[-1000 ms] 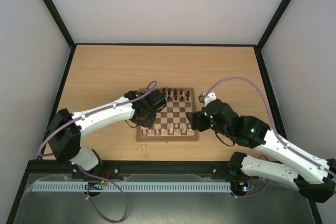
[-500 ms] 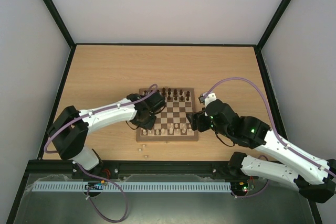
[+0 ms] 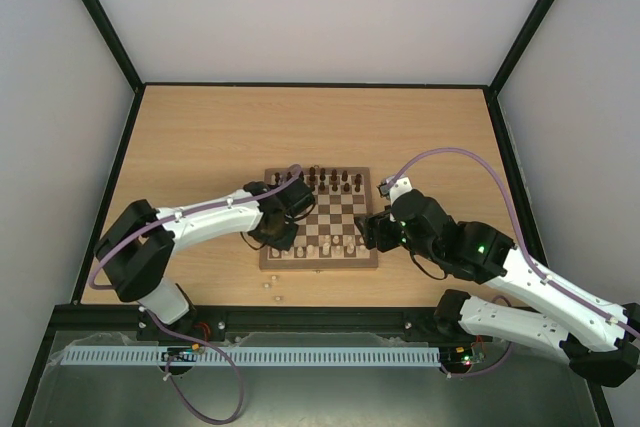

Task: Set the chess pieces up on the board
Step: Place the chess piece on the chessboard, then pick up the chess piece at the center of the board.

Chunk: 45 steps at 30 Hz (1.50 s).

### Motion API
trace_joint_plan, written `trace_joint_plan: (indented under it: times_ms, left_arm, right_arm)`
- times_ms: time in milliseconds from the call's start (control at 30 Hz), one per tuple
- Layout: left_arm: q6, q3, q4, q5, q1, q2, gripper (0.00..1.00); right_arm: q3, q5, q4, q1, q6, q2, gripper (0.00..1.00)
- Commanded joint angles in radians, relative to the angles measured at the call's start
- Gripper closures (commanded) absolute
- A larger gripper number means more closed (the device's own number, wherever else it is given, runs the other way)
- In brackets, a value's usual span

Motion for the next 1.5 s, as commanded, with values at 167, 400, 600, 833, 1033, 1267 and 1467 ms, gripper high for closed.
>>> trace_joint_plan:
  times_ms: [167,400,600,833,1033,1267,1467]
  left_arm:
    - [0.004,0.015,-0.019,-0.010,0.006,0.008,0.77]
    - [-0.002,0.088,-0.074,-0.055,0.007,-0.016,0.66]
    - [-0.033,0.163,-0.160,-0.082,0.004,-0.137,0.54]
    - [-0.087,0.080,-0.192,-0.016,-0.041,-0.367,0.32]
    - [-0.206,-0.037,-0.210,0.030,-0.187,-0.506,0.20]
    - [-0.406,-0.175,-0.179,0.036,-0.377,-0.553,0.18]
    - [-0.458,-0.242,-0.100,0.037,-0.442,-0.501,0.19]
  right_arm:
    - [-0.012,-0.002,0.005,-0.004,-0.012,-0.016,0.21]
    - [-0.013,-0.008,0.007,-0.004,-0.014,-0.020,0.21]
    - [-0.013,-0.007,0.008,-0.005,-0.015,-0.021,0.21]
    - [-0.008,0.000,0.005,-0.004,-0.011,-0.029,0.00]
    - [-0.008,0.005,0.006,-0.005,-0.009,-0.046,0.01]
    - [-0.009,-0.002,0.006,-0.004,-0.011,-0.030,0.01]
    - [-0.010,0.000,0.007,-0.005,-0.011,-0.030,0.01]
